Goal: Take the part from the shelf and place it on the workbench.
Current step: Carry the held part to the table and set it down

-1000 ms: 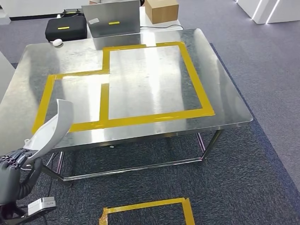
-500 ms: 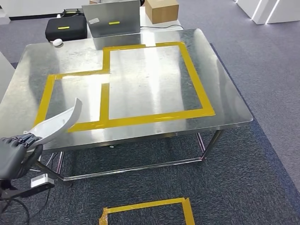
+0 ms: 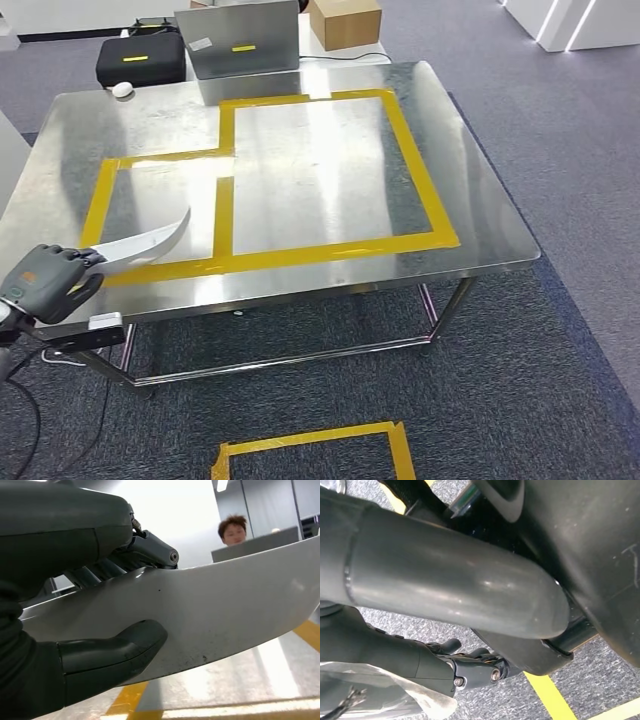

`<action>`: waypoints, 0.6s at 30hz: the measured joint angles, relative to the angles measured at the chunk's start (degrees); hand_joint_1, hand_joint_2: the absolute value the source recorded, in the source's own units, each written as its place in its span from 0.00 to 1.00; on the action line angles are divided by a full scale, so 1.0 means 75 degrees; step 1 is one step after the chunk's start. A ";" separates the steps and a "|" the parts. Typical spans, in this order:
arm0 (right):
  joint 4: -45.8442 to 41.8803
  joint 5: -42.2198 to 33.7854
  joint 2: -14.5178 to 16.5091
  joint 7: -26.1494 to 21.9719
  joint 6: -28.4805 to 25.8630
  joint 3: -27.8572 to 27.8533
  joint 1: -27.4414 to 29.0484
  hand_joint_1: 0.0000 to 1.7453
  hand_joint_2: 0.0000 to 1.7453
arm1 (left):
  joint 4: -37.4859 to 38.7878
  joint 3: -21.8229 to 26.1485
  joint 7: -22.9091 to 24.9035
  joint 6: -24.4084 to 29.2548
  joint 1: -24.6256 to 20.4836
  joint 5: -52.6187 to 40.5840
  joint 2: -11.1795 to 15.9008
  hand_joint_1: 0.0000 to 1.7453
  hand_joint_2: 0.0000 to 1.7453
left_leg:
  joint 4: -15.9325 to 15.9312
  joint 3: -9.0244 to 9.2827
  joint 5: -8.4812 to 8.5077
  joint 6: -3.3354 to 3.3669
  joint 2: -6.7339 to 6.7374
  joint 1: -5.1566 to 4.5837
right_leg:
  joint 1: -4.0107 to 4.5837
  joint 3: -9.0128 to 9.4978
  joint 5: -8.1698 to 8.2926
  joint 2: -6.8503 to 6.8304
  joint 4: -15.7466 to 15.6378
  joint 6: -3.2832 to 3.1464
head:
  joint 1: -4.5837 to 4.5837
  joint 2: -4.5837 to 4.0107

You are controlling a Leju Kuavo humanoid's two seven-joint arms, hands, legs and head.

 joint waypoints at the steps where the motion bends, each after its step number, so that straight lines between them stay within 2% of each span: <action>1: 0.0012 -0.0001 0.0000 -0.0012 0.0004 0.0036 -0.0016 0.00 0.00 | 0.0220 -0.0216 0.0004 -0.0009 -0.0173 -0.0055 -0.0125 1.00 1.00 | 0.0000 0.0000 0.0000 0.0000 -0.0001 0.0000 | 0.0000 0.0003 0.0002 0.0000 -0.0002 0.0002 | 0.0000 0.0001; 8: 0.0058 -0.0114 0.0000 -0.0037 0.0032 0.0175 -0.0052 0.00 0.00 | 0.1447 -0.1466 0.0114 0.0026 -0.1176 -0.0521 -0.0873 1.00 1.00 | 0.0002 0.0001 0.0000 0.0001 0.0003 0.0000 | -0.0002 0.0012 0.0006 0.0004 -0.0015 0.0005 | 0.0001 -0.0001; 18: 0.0224 -0.0299 0.0000 -0.0034 0.0323 0.0255 -0.0116 0.00 0.00 | 0.2652 -0.2716 0.0025 0.0081 -0.2197 -0.1135 -0.1417 1.00 1.00 | 0.0002 0.0001 0.0000 0.0001 0.0003 0.0001 | -0.0002 0.0014 0.0007 0.0006 -0.0020 0.0005 | 0.0001 0.0000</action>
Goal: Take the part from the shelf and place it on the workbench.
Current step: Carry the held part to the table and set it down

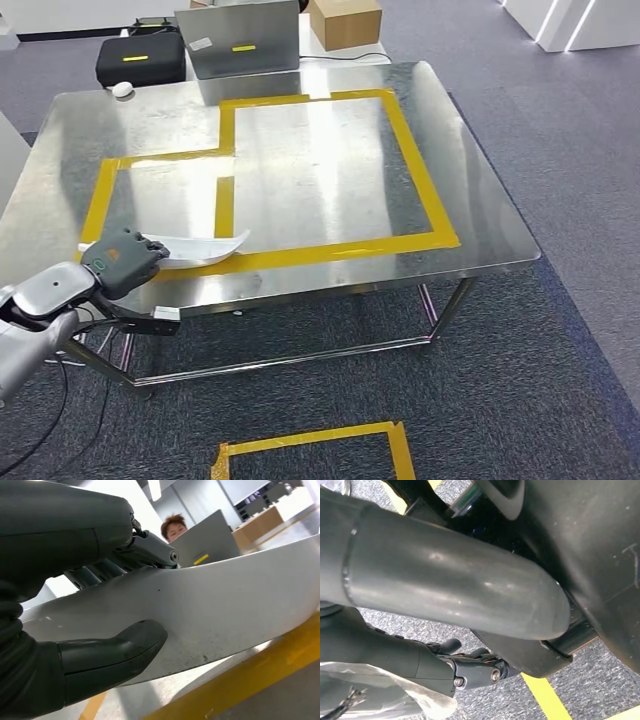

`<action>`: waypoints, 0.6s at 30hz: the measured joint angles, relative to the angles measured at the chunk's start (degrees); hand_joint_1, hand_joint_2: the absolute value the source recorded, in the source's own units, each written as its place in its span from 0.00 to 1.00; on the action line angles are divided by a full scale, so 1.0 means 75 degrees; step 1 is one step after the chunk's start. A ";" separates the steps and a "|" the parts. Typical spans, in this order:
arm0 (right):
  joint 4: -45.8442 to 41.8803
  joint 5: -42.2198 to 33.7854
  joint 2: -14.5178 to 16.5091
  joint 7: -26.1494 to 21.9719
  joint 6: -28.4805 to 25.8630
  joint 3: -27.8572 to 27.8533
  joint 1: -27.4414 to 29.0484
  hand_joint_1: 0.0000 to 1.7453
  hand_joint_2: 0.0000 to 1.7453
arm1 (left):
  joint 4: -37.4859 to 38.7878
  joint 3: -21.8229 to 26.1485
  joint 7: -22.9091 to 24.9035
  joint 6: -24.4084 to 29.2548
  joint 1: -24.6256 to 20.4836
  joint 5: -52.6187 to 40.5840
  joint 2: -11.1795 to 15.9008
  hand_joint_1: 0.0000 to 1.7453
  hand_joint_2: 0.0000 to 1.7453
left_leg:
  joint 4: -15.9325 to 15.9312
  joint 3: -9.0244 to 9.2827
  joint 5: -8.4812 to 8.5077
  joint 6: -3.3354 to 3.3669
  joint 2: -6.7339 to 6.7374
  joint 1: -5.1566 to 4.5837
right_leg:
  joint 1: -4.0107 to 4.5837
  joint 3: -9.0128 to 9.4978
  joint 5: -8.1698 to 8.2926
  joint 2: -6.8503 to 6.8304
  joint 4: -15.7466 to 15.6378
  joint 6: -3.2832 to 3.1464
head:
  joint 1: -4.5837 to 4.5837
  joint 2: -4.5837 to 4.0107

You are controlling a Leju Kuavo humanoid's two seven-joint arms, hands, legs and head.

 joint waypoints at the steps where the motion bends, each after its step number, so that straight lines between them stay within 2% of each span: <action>1: 0.0010 -0.0006 0.0000 -0.0001 0.0014 0.0006 -0.0007 0.00 0.00 | 0.0066 -0.0095 -0.0012 -0.0010 -0.0074 -0.0029 -0.0039 1.00 1.00 | 0.0000 0.0000 0.0000 0.0000 0.0000 0.0000 | 0.0000 0.0000 0.0000 0.0001 0.0000 0.0000 | -0.0001 0.0000; 10: 0.0077 -0.0127 0.0000 -0.0090 0.0003 0.0033 -0.0036 0.00 0.00 | 0.0387 -0.0581 0.0044 -0.0042 -0.0490 -0.0093 -0.0186 1.00 1.00 | -0.0002 -0.0013 0.0000 0.0000 0.0002 0.0002 | -0.0001 0.0003 0.0001 0.0003 0.0001 0.0000 | 0.0000 0.0001; 18: 0.0132 -0.0218 0.0000 -0.0107 -0.0003 0.0033 -0.0021 0.00 0.00 | 0.1049 -0.0768 0.0345 0.0090 -0.0589 -0.0176 0.0208 1.00 1.00 | -0.0005 -0.0002 0.0001 0.0000 0.0005 0.0004 | 0.0004 0.0003 0.0001 0.0005 0.0002 -0.0001 | -0.0001 0.0000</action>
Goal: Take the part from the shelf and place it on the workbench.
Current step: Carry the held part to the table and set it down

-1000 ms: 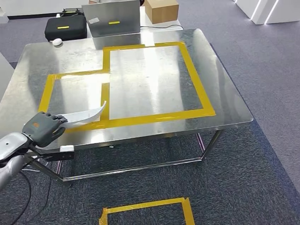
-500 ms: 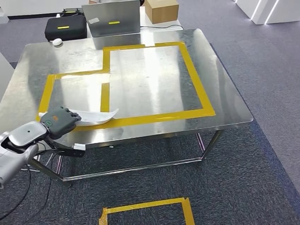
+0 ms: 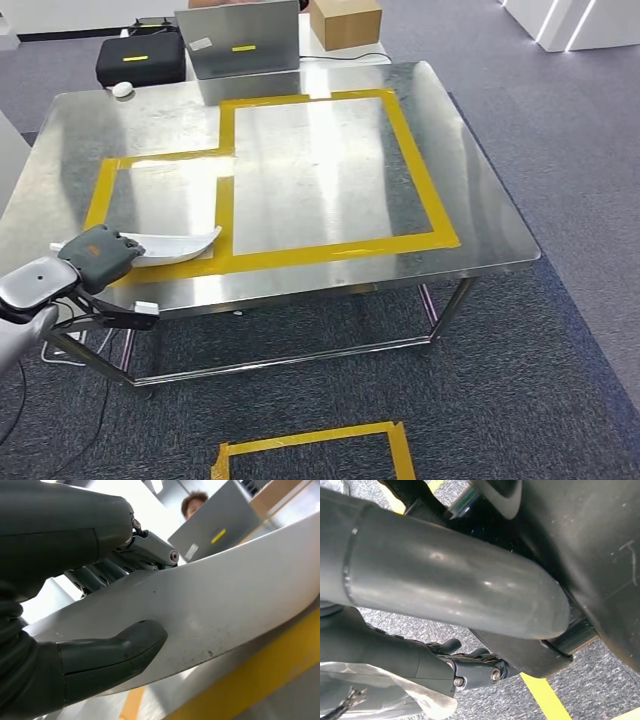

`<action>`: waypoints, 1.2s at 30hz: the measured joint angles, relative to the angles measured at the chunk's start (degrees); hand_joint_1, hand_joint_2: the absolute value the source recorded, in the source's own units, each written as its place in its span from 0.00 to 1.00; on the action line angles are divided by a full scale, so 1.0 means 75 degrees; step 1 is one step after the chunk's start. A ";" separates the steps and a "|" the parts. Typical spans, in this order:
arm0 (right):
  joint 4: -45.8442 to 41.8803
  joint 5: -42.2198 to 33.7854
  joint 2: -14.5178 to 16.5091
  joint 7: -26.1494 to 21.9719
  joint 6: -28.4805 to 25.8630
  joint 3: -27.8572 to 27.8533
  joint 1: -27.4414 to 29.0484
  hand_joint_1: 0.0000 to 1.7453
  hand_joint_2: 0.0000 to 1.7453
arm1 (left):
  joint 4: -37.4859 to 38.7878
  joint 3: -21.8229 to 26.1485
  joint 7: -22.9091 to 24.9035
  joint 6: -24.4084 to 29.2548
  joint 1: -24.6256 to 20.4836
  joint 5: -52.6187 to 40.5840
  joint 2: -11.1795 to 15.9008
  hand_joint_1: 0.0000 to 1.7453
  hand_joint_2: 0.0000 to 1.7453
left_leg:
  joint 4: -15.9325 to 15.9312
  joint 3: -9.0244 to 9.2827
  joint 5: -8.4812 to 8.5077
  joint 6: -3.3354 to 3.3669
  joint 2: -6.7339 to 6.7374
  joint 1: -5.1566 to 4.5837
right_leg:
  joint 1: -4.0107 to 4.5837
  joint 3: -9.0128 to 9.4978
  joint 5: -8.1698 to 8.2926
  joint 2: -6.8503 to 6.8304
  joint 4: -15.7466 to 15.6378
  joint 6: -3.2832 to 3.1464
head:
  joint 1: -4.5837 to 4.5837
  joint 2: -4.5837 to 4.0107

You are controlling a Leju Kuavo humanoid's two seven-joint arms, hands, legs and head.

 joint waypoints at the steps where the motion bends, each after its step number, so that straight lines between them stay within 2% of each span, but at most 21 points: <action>1: 0.0004 -0.0012 0.0000 0.0003 0.0000 0.0000 -0.0001 0.00 0.00 | 0.0071 -0.0012 0.0034 0.0017 -0.0002 -0.0016 0.0037 1.00 1.00 | 0.0000 -0.0002 0.0000 0.0000 0.0000 0.0001 | 0.0000 0.0001 0.0000 -0.0001 0.0001 0.0000 | 0.0000 0.0001; 2: 0.0007 -0.0026 0.0000 0.0006 0.0000 0.0000 -0.0001 0.00 0.00 | 0.0137 -0.0023 0.0081 0.0041 -0.0003 -0.0041 0.0073 1.00 1.00 | -0.0001 -0.0005 0.0001 0.0000 0.0000 0.0001 | 0.0000 0.0003 0.0000 0.0000 0.0002 0.0000 | 0.0001 0.0000; 6: 0.0017 -0.0073 0.0000 0.0028 -0.0014 -0.0003 0.0006 0.00 0.00 | 0.0373 -0.0045 0.0275 0.0283 -0.0003 -0.0200 0.0262 0.00 1.00 | -0.0002 -0.0007 0.0001 0.0000 0.0010 0.0002 | 0.0000 0.0005 0.0001 0.0014 0.0002 -0.0001 | -0.0001 0.0001; 9: 0.0019 -0.0079 0.0000 0.0034 -0.0067 -0.0003 0.0012 0.00 0.00 | 0.0524 -0.0079 0.0324 0.0466 0.0000 -0.0308 0.0391 0.00 1.00 | -0.0001 0.0003 0.0001 0.0000 0.0007 0.0002 | 0.0000 0.0006 0.0001 0.0007 0.0000 -0.0001 | -0.0001 0.0001; 13: 0.0019 -0.0080 0.0000 0.0024 -0.0138 -0.0001 0.0016 0.00 0.00 | 0.0670 -0.0099 0.0475 0.0677 0.0028 -0.0468 0.0448 0.00 0.00 | -0.0001 -0.0001 0.0001 0.0000 0.0003 0.0002 | -0.0001 0.0009 0.0002 0.0003 0.0000 -0.0001 | 0.0001 0.0001; 28: 0.0019 -0.0095 0.0001 0.0062 -0.0159 0.0009 0.0017 0.00 0.00 | 0.0824 0.0176 0.0493 0.1285 0.0333 -0.0103 0.0422 0.00 0.00 | 0.0009 0.0001 0.0001 0.0001 0.0003 -0.0001 | -0.0006 0.0009 0.0011 0.0004 -0.0006 0.0007 | 0.0000 0.0001; 31: 0.0019 -0.0113 0.0011 0.0085 -0.0159 0.0012 0.0017 0.00 0.00 | 0.0790 0.0478 0.0390 0.1733 0.0531 0.0461 0.0401 0.00 0.00 | 0.0016 0.0005 0.0000 0.0001 0.0004 -0.0006 | -0.0012 0.0009 0.0020 0.0006 -0.0010 0.0017 | -0.0001 0.0000; 34: 0.0019 -0.0127 0.0027 0.0133 -0.0153 0.0020 0.0015 0.00 0.00 | 0.0497 0.1052 0.0272 0.2343 0.0917 0.0959 0.0357 0.00 0.00 | 0.0032 0.0004 -0.0001 0.0003 0.0005 -0.0020 | -0.0025 0.0009 0.0030 0.0008 -0.0013 0.0033 | -0.0001 0.0001; 36: 0.0019 -0.0126 0.0039 0.0172 -0.0138 0.0046 0.0009 0.00 0.00 | 0.0192 0.1378 0.0255 0.2487 0.1185 0.0992 0.0326 0.00 0.00 | 0.0051 -0.0009 -0.0004 0.0009 0.0005 -0.0027 | -0.0034 0.0009 0.0041 0.0008 -0.0015 0.0050 | -0.0001 0.0001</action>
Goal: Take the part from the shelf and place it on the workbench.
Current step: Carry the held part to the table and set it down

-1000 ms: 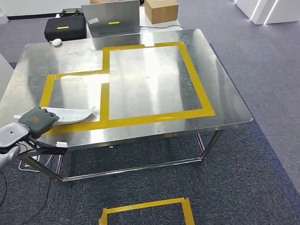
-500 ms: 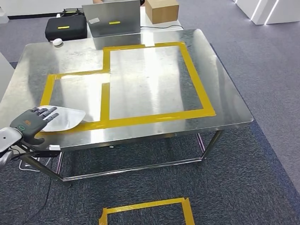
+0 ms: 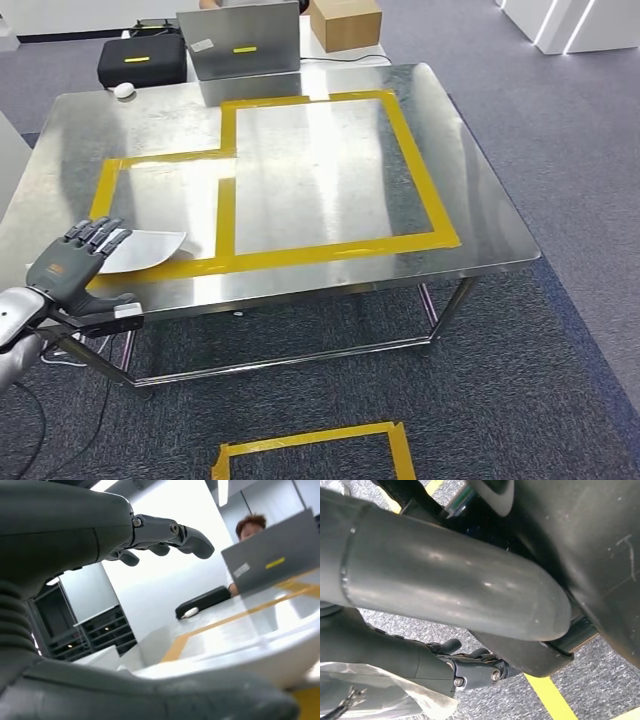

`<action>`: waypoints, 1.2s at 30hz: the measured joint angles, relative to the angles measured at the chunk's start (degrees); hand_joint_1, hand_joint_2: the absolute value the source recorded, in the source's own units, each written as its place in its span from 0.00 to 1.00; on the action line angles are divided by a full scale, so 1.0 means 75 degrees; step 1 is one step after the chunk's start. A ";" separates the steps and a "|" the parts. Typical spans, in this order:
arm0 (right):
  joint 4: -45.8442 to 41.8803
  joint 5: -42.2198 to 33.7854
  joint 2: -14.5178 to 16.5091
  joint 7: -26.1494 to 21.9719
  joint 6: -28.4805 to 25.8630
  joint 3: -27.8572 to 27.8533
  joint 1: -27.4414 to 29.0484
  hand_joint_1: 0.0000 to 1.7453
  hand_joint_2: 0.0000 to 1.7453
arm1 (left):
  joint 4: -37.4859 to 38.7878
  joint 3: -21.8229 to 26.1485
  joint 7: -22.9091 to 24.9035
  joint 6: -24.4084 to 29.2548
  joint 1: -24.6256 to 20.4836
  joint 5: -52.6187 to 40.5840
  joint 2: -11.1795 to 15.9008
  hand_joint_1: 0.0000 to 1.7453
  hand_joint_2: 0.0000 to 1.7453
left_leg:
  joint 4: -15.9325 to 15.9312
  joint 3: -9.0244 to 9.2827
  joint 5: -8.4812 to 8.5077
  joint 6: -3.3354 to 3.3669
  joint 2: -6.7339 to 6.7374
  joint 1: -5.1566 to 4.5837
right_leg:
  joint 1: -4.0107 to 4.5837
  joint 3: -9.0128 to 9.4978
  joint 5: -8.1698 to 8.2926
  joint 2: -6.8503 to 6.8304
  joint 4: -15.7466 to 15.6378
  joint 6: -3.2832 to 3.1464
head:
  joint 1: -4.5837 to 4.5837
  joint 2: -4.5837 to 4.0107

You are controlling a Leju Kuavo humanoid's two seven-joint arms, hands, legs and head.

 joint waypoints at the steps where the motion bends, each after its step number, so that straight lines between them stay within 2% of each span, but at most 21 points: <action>1: 0.0000 0.0000 0.0006 0.0014 0.0007 0.0015 -0.0002 0.00 0.00 | -0.0145 0.0134 -0.0001 0.0016 0.0115 0.0000 -0.0013 0.00 0.00 | 0.0011 -0.0010 -0.0002 0.0006 0.0000 -0.0004 | -0.0005 0.0000 0.0008 0.0002 -0.0004 0.0012 | -0.0001 0.0000; 4: 0.0000 0.0000 0.0015 0.0025 0.0019 0.0040 -0.0005 0.00 0.00 | -0.0451 0.0425 -0.0001 0.0015 0.0322 0.0002 -0.0031 0.00 0.00 | 0.0031 -0.0053 0.0021 0.0060 0.0000 -0.0020 | -0.0024 0.0001 0.0062 0.0006 -0.0051 0.0086 | -0.0001 0.0000; 7: 0.0000 -0.0001 0.0014 0.0036 0.0020 0.0065 -0.0025 0.00 0.00 | -0.0656 0.0619 -0.0002 0.0014 0.0376 0.0007 -0.0035 0.00 0.00 | -0.0156 -0.0024 0.0180 0.0208 0.0016 0.0035 | -0.0001 -0.0087 0.0040 -0.0005 -0.0008 0.0176 | 0.0007 -0.0001; 8: 0.0000 -0.0003 0.0013 0.0037 0.0020 0.0076 -0.0029 0.00 0.00 | -0.0707 0.0664 -0.0003 0.0015 0.0388 0.0008 -0.0039 0.00 0.00 | -0.0225 -0.0002 0.0232 0.0250 0.0025 0.0065 | 0.0009 -0.0232 -0.0076 -0.0009 0.0241 0.0197 | 0.0021 -0.0001; 10: -0.0001 -0.0010 0.0014 0.0016 0.0012 0.0088 -0.0037 0.00 0.00 | -0.0764 0.0716 -0.0004 0.0015 0.0442 0.0009 -0.0046 0.00 0.00 | -0.0263 0.0024 0.0264 0.0284 0.0037 0.0090 | 0.0008 -0.0709 -0.0412 -0.0011 0.1163 0.0232 | 0.0045 0.0000; 12: -0.0003 -0.0017 0.0014 -0.0013 0.0000 0.0091 -0.0074 0.00 0.00 | -0.0785 0.0739 -0.0007 0.0014 0.0527 0.0008 -0.0060 0.00 0.00 | -0.0260 0.0066 0.0228 0.0271 0.0042 0.0098 | 0.0006 -0.1099 -0.0497 -0.0016 0.1909 0.0263 | 0.0056 -0.0001; 13: -0.0003 -0.0020 0.0014 -0.0010 -0.0003 0.0092 -0.0092 0.00 0.00 | -0.0798 0.0744 -0.0009 0.0014 0.0562 0.0008 -0.0068 0.00 0.00 | -0.0256 0.0107 0.0190 0.0254 0.0040 0.0106 | 0.0003 -0.1125 -0.0321 -0.0021 0.1907 0.0273 | 0.0056 -0.0001; 15: -0.0001 -0.0020 0.0014 0.0028 -0.0003 0.0093 -0.0098 0.00 0.00 | -0.0832 0.0755 -0.0012 0.0015 0.0605 0.0008 -0.0082 0.00 0.00 | -0.0243 0.0212 0.0070 0.0187 0.0028 0.0132 | -0.0009 -0.0858 0.0262 -0.0047 0.1216 0.0290 | 0.0053 -0.0002; 16: -0.0001 -0.0021 0.0017 0.0047 0.0001 0.0095 -0.0086 0.00 0.00 | -0.0847 0.0762 -0.0012 0.0017 0.0609 0.0010 -0.0083 0.00 0.00 | -0.0231 0.0240 0.0004 0.0141 0.0020 0.0135 | -0.0001 -0.0660 0.0453 -0.0056 0.0866 0.0289 | 0.0055 -0.0002; 17: 0.0000 -0.0023 0.0018 0.0058 0.0007 0.0097 -0.0067 0.00 0.00 | -0.0859 0.0769 -0.0012 0.0016 0.0618 0.0012 -0.0084 0.00 0.00 | -0.0215 0.0255 -0.0049 0.0094 0.0011 0.0129 | 0.0010 -0.0497 0.0513 -0.0062 0.0585 0.0263 | 0.0052 -0.0001; 19: 0.0000 -0.0025 0.0023 0.0058 0.0017 0.0101 -0.0045 0.00 0.00 | -0.0879 0.0779 -0.0018 0.0020 0.0646 0.0017 -0.0086 0.00 0.00 | -0.0189 0.0212 -0.0084 0.0021 -0.0004 0.0104 | 0.0038 -0.0359 0.0417 -0.0059 0.0431 0.0183 | 0.0046 0.0001; 22: 0.0000 -0.0036 0.0027 0.0055 0.0020 0.0103 -0.0059 0.00 0.00 | -0.1030 0.0889 -0.0102 0.0114 0.0737 0.0153 -0.0101 0.00 0.00 | -0.0023 0.0106 -0.0187 -0.0068 -0.0006 0.0106 | -0.0012 -0.0295 0.0233 -0.0033 0.0217 0.0042 | 0.0033 0.0001; 24: -0.0001 -0.0060 0.0035 0.0055 0.0024 0.0106 -0.0069 0.00 0.00 | -0.1350 0.1094 -0.0170 0.0233 0.0913 0.0345 -0.0136 0.00 0.00 | 0.0711 -0.0282 -0.0576 -0.0126 -0.0003 0.0112 | -0.0045 -0.0175 0.0064 -0.0009 0.0021 -0.0076 | 0.0020 0.0000; 26: -0.0003 -0.0097 0.0047 0.0059 0.0025 0.0118 -0.0061 0.00 0.00 | -0.1729 0.1301 -0.0194 0.0353 0.1267 0.0531 -0.0186 0.00 0.00 | 0.1829 -0.0897 -0.0973 -0.0155 -0.0003 0.0116 | -0.0044 -0.0127 0.0020 0.0004 -0.0006 -0.0125 | 0.0010 0.0000; 27: -0.0003 -0.0119 0.0055 0.0063 0.0020 0.0126 -0.0055 0.00 0.00 | -0.1920 0.1393 -0.0208 0.0434 0.1499 0.0638 -0.0211 0.00 0.00 | 0.2193 -0.1144 -0.0980 -0.0153 -0.0003 0.0117 | -0.0043 -0.0100 0.0006 0.0017 -0.0005 -0.0136 | 0.0009 0.0000; 28: -0.0003 -0.0142 0.0061 0.0067 0.0012 0.0133 -0.0052 0.00 0.00 | -0.2118 0.1489 -0.0238 0.0541 0.1738 0.0767 -0.0234 0.00 0.00 | 0.2298 -0.1296 -0.0807 -0.0141 -0.0003 0.0116 | -0.0040 -0.0072 -0.0010 0.0032 -0.0002 -0.0145 | 0.0007 0.0000; 29: -0.0003 -0.0168 0.0063 0.0073 0.0004 0.0137 -0.0051 0.00 0.00 | -0.2335 0.1605 -0.0281 0.0682 0.1967 0.0935 -0.0259 0.00 0.00 | 0.2101 -0.1332 -0.0470 -0.0119 -0.0003 0.0116 | -0.0037 -0.0047 -0.0025 0.0049 0.0002 -0.0145 | 0.0008 0.0000; 31: -0.0003 -0.0231 0.0072 0.0095 -0.0004 0.0138 -0.0052 0.00 0.00 | -0.2788 0.1921 -0.0389 0.0995 0.2385 0.1398 -0.0309 0.00 0.00 | 0.1245 -0.1184 0.0277 -0.0063 -0.0002 0.0106 | -0.0027 -0.0024 -0.0044 0.0070 0.0011 -0.0131 | 0.0012 0.0000; 32: -0.0003 -0.0273 0.0077 0.0116 -0.0013 0.0138 -0.0048 0.00 0.00 | -0.3036 0.2130 -0.0470 0.1114 0.2620 0.1759 -0.0339 0.00 0.00 | 0.0866 -0.1095 0.0511 -0.0039 -0.0001 0.0085 | -0.0020 -0.0033 -0.0038 0.0083 0.0012 -0.0106 | 0.0014 0.0000; 33: -0.0003 -0.0327 0.0082 0.0140 -0.0035 0.0137 -0.0035 0.00 0.00 | -0.3299 0.2363 -0.0585 0.1149 0.2907 0.2220 -0.0368 0.00 0.00 | 0.0628 -0.1038 0.0617 -0.0023 0.0001 0.0063 | -0.0016 -0.0046 -0.0017 0.0100 0.0003 -0.0068 | 0.0015 0.0000; 36: -0.0009 -0.0500 0.0087 0.0172 -0.0124 0.0130 0.0043 0.00 0.00 | -0.4239 0.3152 -0.1163 0.0799 0.3993 0.3856 -0.0507 0.00 0.00 | 0.0360 -0.0988 0.0630 0.0039 0.0021 0.0054 | -0.0016 -0.0106 0.0054 0.0133 -0.0035 0.0083 | 0.0015 0.0000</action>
